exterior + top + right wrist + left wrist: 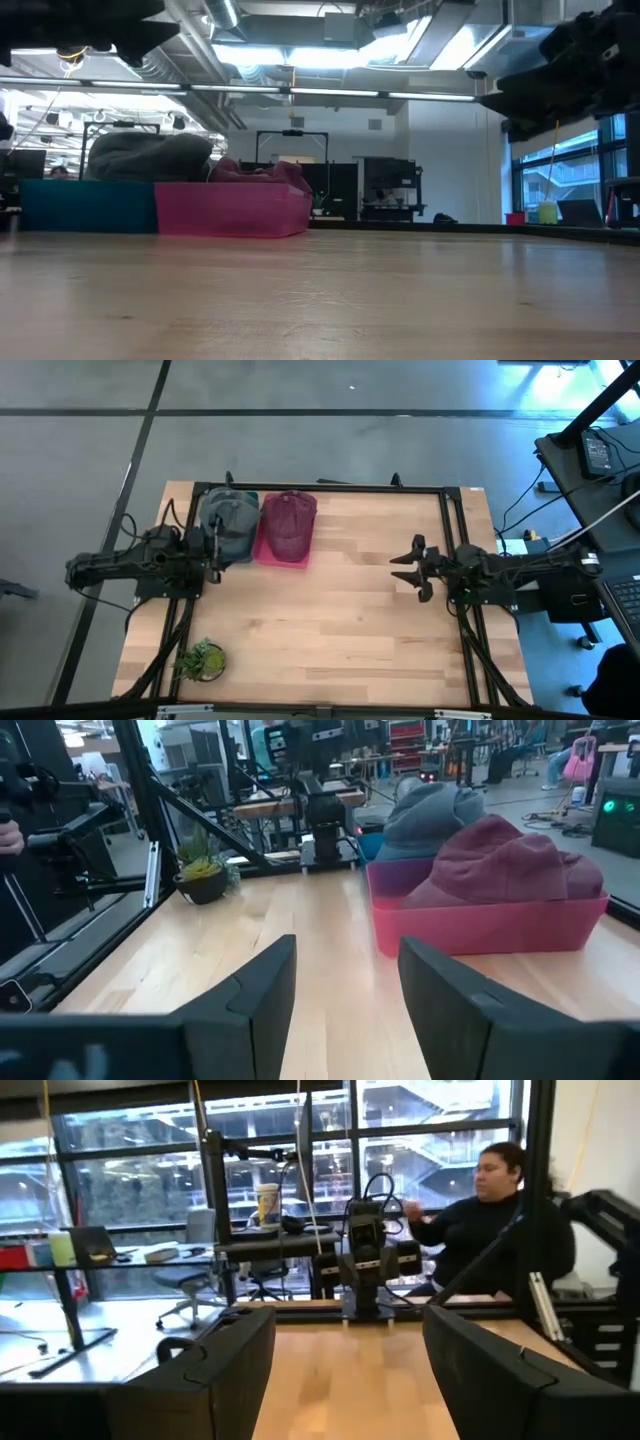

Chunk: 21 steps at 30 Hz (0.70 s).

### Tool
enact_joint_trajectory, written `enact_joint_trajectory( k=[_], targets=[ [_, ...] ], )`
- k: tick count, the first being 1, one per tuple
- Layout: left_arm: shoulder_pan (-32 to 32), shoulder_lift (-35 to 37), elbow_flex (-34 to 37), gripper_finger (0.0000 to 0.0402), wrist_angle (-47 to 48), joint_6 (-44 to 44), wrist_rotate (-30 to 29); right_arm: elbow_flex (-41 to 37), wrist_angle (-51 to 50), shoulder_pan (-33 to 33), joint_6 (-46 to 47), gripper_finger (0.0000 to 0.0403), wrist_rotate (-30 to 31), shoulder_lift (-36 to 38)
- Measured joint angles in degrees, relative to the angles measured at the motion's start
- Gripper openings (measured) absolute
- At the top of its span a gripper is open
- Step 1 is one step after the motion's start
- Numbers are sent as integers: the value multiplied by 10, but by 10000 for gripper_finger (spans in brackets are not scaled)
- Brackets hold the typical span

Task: Pick & Place hat
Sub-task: Return to Home Position

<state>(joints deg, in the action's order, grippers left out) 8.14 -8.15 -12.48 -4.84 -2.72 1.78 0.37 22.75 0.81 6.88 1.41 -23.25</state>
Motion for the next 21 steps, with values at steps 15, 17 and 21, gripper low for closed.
enact_joint_trajectory(
  k=[15, 17, 21],
  targets=[
    [11, 7, 0, 251, 19, 57, 41, -1, -74, -30, -11, 177, -17, 108],
    [11, 7, 3, 251, 15, 65, 34, -1, -88, -35, -11, 177, -16, 127],
    [11, 9, 69, 251, -79, 80, 1, 0, -116, -43, -10, 177, -16, 161]
  ],
)
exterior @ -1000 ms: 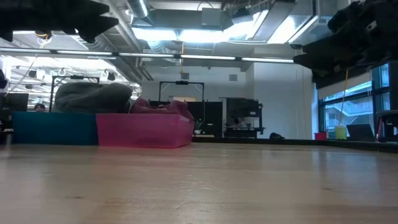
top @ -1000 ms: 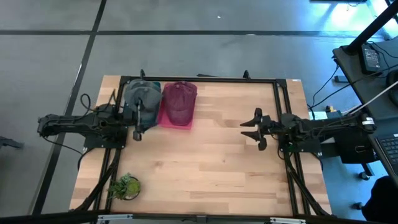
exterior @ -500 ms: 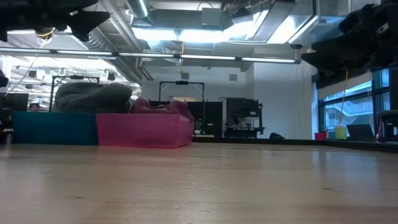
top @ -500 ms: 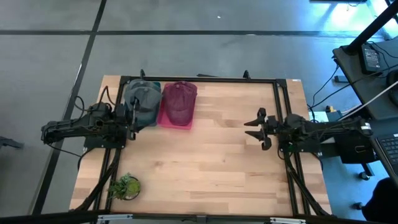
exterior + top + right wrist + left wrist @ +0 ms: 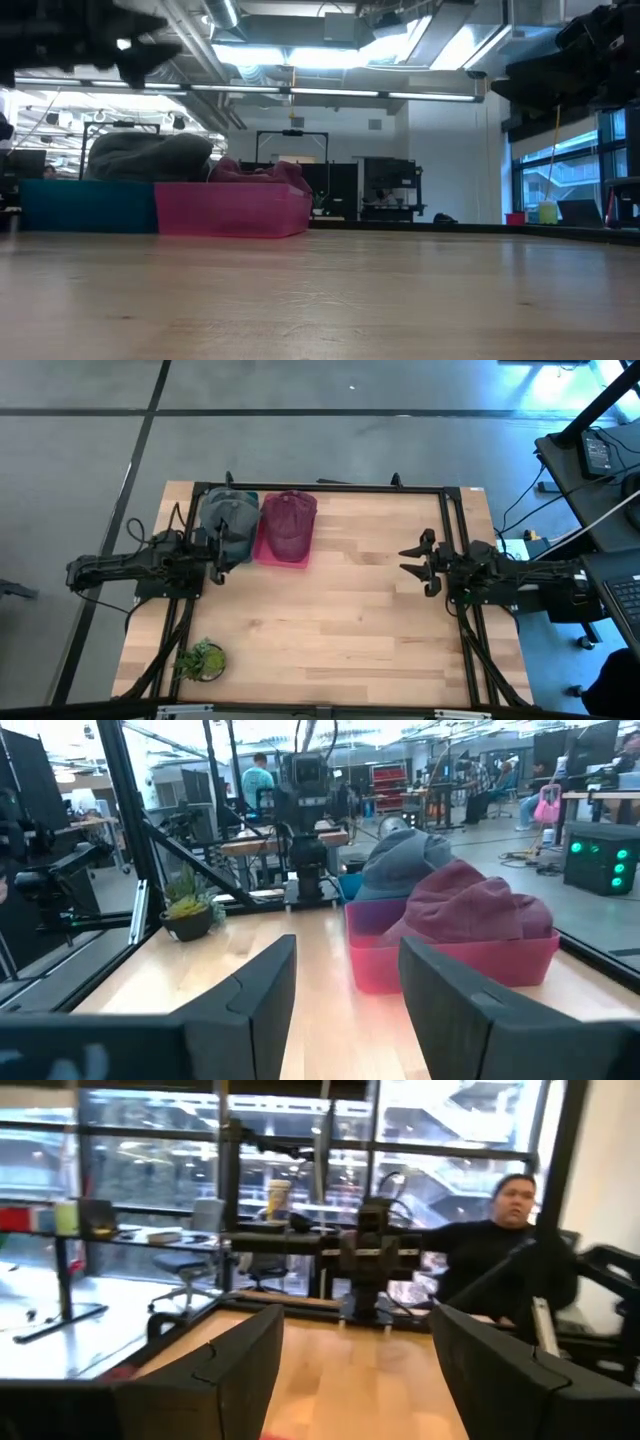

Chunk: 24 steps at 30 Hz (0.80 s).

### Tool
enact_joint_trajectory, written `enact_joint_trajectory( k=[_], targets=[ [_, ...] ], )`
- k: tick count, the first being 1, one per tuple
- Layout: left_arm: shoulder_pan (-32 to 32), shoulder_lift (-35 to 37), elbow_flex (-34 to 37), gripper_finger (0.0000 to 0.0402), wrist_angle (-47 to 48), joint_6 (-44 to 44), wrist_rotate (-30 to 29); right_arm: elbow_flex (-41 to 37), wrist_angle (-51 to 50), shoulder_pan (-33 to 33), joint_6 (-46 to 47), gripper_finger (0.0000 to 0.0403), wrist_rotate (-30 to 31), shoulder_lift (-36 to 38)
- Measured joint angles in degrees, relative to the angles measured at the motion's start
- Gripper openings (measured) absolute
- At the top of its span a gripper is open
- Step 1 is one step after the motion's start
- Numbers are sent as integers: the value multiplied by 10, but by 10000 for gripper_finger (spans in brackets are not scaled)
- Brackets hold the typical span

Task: Pick & Place hat
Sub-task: Return to Home Position

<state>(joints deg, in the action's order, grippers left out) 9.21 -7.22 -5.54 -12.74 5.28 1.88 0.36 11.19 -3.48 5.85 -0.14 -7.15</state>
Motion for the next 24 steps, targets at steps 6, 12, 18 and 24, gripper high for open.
enact_joint_trajectory(
  k=[6, 12, 18, 24],
  targets=[
    [1, 7, 51, 251, -28, 30, -13, 0, -19, -8, 1, 177, 0, 36],
    [1, 7, 51, 251, -7, 18, -47, 0, -60, -19, 8, 177, 1, 71],
    [1, 13, 51, 251, 29, 16, -65, 0, -88, -31, 25, 177, 1, 71],
    [1, 18, 51, 251, 39, 5, -83, 0, -102, -36, 29, 177, 1, 71]
  ],
)
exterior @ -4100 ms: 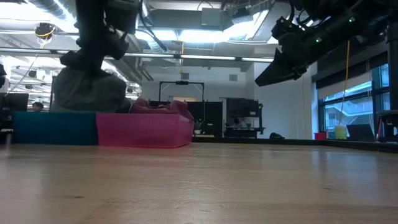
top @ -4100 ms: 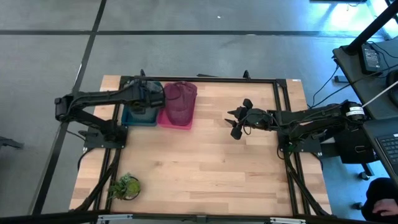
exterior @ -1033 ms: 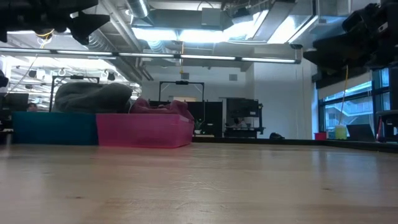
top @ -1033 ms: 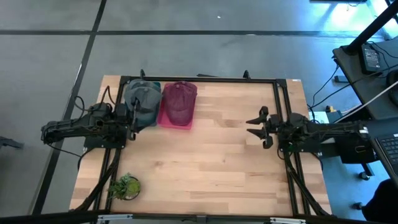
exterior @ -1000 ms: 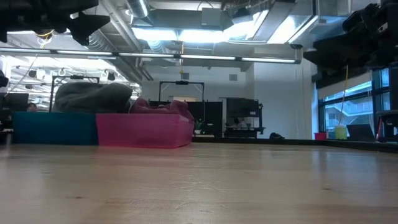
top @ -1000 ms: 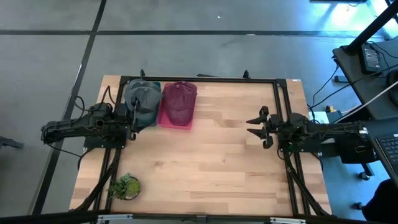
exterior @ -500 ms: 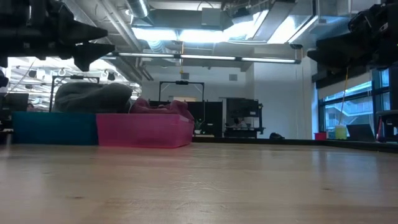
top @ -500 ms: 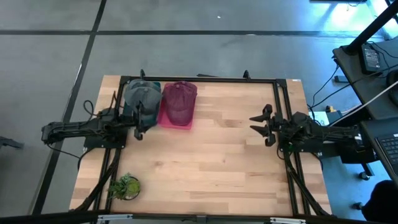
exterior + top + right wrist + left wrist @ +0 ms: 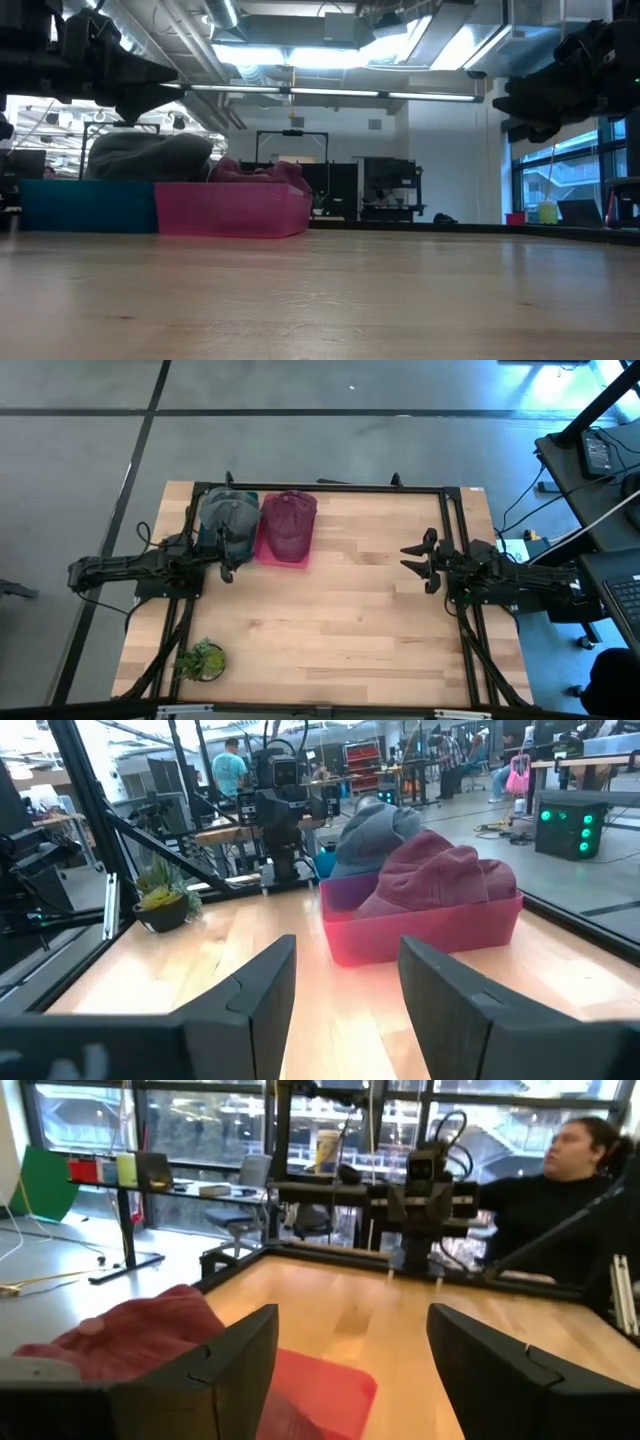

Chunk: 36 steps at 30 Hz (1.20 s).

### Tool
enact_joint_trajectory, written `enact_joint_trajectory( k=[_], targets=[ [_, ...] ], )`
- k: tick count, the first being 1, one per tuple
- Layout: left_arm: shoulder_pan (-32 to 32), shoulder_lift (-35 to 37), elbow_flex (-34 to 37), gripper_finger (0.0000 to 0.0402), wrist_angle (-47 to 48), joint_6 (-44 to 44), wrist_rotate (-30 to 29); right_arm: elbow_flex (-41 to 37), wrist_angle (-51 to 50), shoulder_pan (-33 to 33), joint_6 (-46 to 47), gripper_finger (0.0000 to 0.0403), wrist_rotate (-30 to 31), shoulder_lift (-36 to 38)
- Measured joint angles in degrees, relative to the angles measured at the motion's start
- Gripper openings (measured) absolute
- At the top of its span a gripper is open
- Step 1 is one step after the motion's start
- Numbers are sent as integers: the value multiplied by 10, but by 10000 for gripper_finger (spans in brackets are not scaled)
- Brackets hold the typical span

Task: Pick & Place hat
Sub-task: Return to Home Position

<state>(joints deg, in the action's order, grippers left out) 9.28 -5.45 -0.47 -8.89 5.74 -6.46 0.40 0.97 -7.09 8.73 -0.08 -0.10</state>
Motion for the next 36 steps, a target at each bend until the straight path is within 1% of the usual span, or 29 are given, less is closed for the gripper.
enact_joint_trajectory(
  k=[36],
  targets=[
    [0, -2, 0, 251, 1, -10, 1, 0, 0, 0, -2, 177, 0, -2]
  ],
)
